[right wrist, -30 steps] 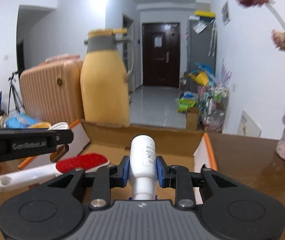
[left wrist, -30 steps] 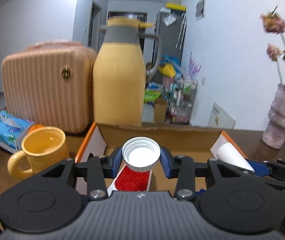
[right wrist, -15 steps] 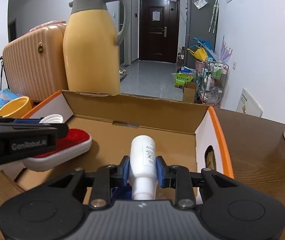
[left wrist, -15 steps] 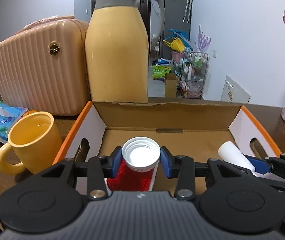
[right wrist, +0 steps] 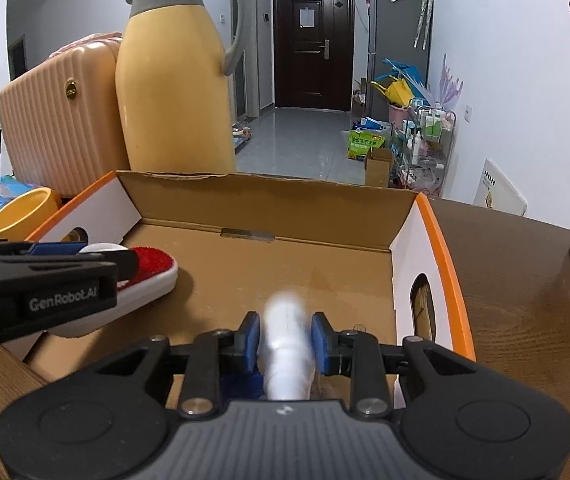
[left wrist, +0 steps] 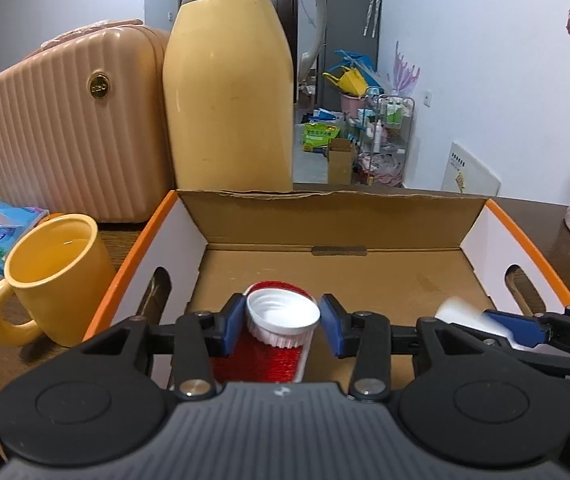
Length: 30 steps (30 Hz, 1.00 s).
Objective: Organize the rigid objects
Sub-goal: 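Open the left gripper to drop the white cap while the right gripper releases the spray bottle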
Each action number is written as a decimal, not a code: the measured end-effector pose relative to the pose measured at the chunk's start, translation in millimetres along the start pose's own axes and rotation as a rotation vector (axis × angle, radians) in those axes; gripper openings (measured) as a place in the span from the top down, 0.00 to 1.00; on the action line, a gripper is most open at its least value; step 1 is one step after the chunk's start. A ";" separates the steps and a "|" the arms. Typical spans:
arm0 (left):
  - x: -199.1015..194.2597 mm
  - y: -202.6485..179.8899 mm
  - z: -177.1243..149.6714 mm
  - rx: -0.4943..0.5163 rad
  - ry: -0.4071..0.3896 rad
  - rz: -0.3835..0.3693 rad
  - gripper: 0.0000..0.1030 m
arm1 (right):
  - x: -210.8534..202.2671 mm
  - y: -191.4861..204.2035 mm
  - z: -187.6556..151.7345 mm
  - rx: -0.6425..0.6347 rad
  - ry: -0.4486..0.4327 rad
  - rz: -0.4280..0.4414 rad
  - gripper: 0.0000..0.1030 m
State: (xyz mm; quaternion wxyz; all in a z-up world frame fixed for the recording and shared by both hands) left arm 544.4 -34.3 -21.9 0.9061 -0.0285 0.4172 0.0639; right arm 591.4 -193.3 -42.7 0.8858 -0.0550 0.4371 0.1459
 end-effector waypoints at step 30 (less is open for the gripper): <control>-30.0 9.8 0.6 -0.054 -0.098 0.026 0.00 | -33.3 -8.7 -7.9 0.029 -0.062 -0.107 0.00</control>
Point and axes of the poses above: each gripper's, at about its wrist camera, not at the fingertips, and x roughly the way its jaws point, y to its left, z to its top, the point moved 2 cm from there along x, roughly the way its jaws point, and after that the axes turned 13 degrees about y, right-handed, at the moved point
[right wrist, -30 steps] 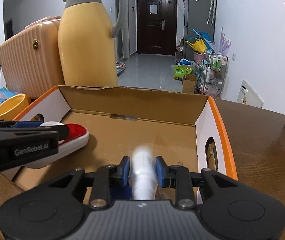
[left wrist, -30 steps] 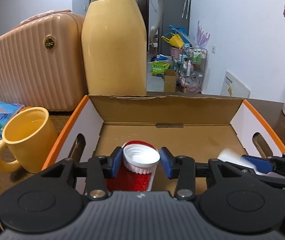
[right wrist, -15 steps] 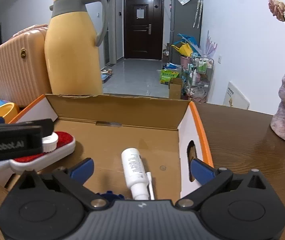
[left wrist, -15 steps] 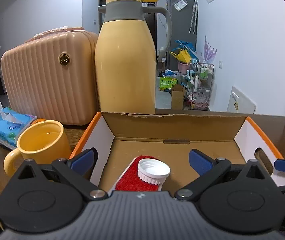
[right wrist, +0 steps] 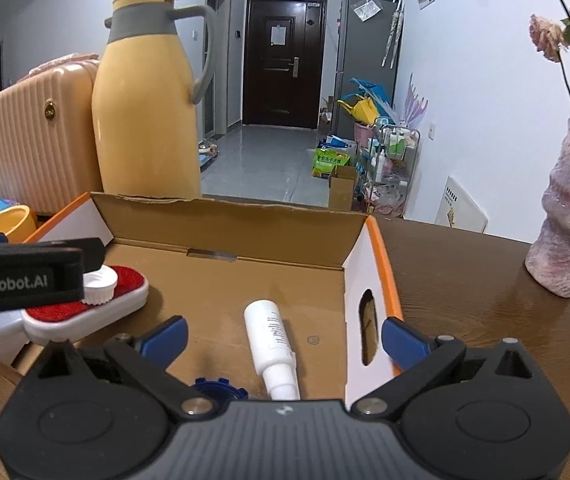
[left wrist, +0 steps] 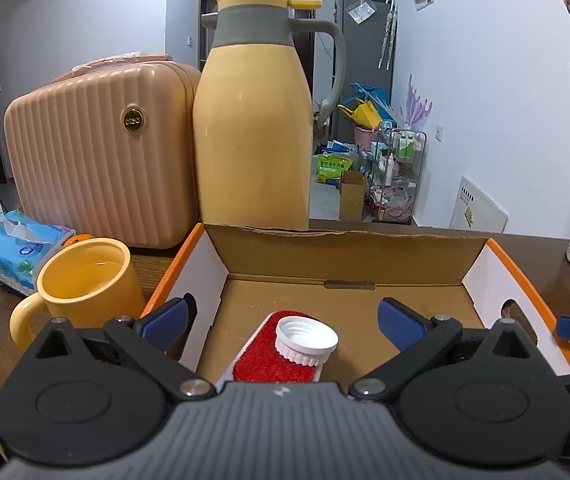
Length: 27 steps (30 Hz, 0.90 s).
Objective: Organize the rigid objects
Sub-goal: 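Open the left gripper to drop the white cap while the right gripper releases the spray bottle, then withdraw both grippers from the box toward the loose items on the table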
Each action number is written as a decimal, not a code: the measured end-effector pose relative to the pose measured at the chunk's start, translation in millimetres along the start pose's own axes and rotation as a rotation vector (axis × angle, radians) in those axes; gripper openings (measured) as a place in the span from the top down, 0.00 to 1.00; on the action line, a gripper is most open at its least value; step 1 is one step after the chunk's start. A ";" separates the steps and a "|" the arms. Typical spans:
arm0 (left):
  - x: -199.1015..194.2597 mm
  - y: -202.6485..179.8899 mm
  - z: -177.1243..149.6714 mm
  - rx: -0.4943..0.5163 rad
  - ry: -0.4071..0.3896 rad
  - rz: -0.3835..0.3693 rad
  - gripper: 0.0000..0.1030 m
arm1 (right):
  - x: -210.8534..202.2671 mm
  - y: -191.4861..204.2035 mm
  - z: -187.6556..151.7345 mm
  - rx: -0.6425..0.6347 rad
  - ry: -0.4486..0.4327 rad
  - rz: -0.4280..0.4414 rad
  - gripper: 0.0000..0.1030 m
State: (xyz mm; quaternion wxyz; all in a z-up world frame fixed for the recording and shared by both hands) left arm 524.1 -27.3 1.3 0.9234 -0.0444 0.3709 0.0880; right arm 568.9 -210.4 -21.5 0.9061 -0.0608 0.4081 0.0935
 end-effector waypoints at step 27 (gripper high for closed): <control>-72.7 19.9 -53.4 -0.003 -0.070 0.041 0.00 | -78.0 -2.6 -58.4 -0.007 -0.085 -0.006 0.00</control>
Point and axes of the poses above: each gripper's, at about its wrist camera, not at the fingertips, and x roughly the way its jaws point, y to its left, z to its top, the point moved 2 cm from there along x, roughly the way its jaws point, and after that the axes turned 13 degrees about y, right-handed, at the moved point
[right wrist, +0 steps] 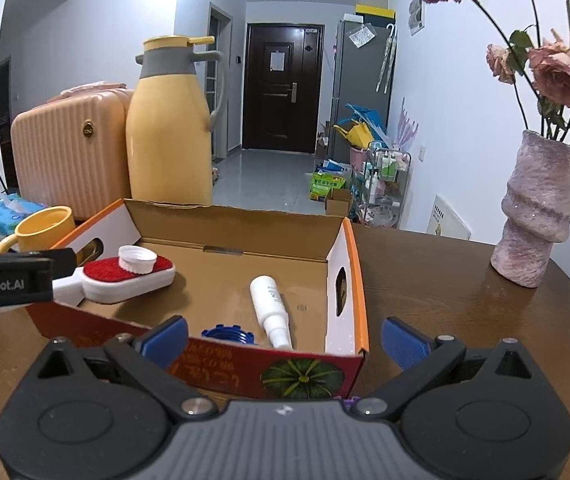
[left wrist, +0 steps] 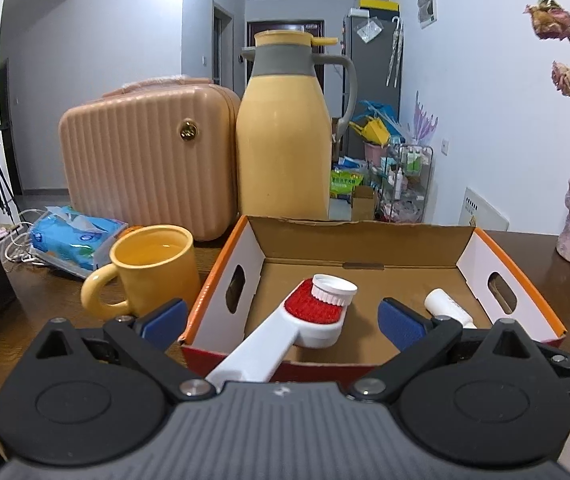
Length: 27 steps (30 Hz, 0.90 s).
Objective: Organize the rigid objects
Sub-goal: 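Withdraw both grippers from the box toward the loose items on the table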
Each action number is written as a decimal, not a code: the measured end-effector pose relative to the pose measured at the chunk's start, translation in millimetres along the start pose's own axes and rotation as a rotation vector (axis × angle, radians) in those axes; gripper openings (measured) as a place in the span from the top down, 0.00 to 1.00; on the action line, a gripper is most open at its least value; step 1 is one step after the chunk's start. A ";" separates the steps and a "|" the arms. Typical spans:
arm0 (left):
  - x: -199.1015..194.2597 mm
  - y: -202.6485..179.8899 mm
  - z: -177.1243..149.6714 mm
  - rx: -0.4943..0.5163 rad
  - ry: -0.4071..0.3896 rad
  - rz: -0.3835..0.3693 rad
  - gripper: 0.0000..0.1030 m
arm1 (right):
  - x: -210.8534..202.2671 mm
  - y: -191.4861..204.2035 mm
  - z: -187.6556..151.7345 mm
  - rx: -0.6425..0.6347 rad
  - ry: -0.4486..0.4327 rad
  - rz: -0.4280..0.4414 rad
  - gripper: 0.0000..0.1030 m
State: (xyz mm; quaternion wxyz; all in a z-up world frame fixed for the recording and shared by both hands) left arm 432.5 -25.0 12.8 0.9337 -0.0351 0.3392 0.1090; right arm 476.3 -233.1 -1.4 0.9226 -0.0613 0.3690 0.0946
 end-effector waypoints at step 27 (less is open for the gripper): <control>-75.6 15.1 -81.5 0.037 -0.039 -0.041 0.00 | -87.4 15.1 -84.4 -0.009 -0.071 -0.021 0.00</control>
Point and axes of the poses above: each gripper's, at about its wrist camera, not at the fingertips, and x roughly the way its jaws point, y to its left, z to its top, the point moved 2 cm from there along x, roughly the way its jaws point, and after that the axes turned 13 degrees about y, right-handed, at the moved point
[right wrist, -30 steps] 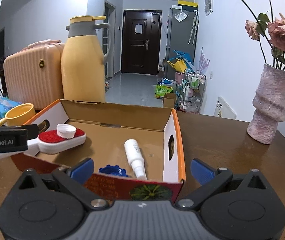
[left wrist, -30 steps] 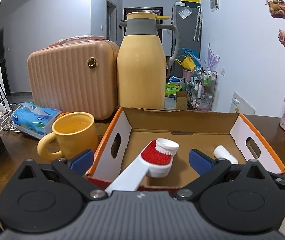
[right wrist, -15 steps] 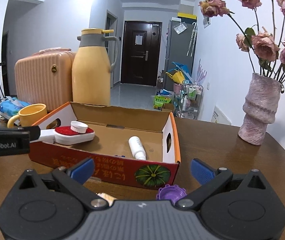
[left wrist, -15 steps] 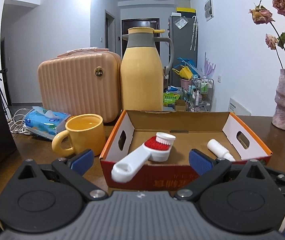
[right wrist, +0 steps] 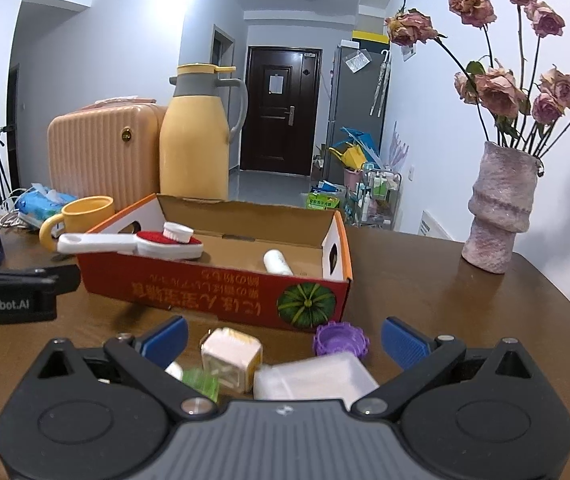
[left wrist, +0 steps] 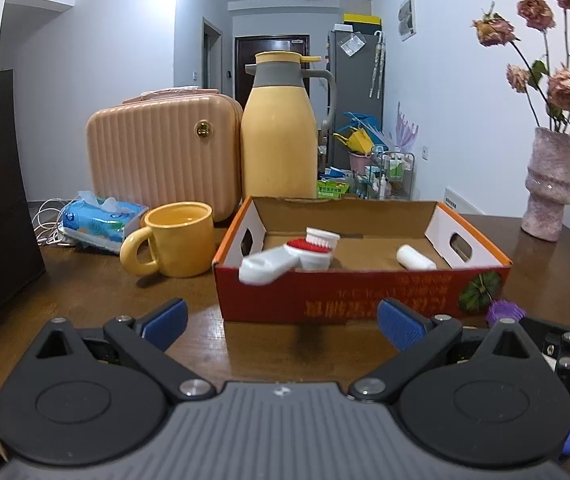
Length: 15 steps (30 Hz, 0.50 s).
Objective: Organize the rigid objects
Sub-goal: 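Withdraw both grippers from the box toward the loose items on the table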
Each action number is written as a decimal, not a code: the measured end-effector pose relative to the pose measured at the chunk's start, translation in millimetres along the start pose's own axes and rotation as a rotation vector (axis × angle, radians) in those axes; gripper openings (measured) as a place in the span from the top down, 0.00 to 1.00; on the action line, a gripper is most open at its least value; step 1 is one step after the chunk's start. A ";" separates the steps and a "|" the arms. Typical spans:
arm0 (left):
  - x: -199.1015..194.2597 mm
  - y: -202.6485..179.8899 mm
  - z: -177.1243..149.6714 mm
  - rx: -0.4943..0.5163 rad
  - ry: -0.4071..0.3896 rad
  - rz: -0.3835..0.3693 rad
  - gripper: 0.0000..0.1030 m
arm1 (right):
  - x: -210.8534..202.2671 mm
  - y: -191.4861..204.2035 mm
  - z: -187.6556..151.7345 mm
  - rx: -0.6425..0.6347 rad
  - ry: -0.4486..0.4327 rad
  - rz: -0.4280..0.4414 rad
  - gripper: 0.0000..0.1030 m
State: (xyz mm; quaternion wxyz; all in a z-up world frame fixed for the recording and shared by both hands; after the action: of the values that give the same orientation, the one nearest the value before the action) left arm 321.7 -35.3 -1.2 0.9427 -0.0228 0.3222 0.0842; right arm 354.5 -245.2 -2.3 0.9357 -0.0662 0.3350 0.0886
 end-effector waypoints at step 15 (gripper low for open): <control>-22.0 1.1 -53.1 0.034 0.035 -0.063 0.00 | -42.1 -8.1 -48.3 0.041 -0.001 -0.046 0.00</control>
State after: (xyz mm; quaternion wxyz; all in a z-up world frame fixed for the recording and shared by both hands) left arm 272.3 -42.6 -29.7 0.9394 -0.0182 0.3390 0.0483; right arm 294.5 -267.1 -11.9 0.9387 -0.0547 0.3349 0.0604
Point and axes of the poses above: each gripper's, at about its wrist camera, not at the fingertips, and x roughly the way its jaws point, y to its left, z to its top, the point moved 2 cm from there along x, roughly the way its jaws point, and after that the axes turned 13 degrees about y, right-handed, at the moved point
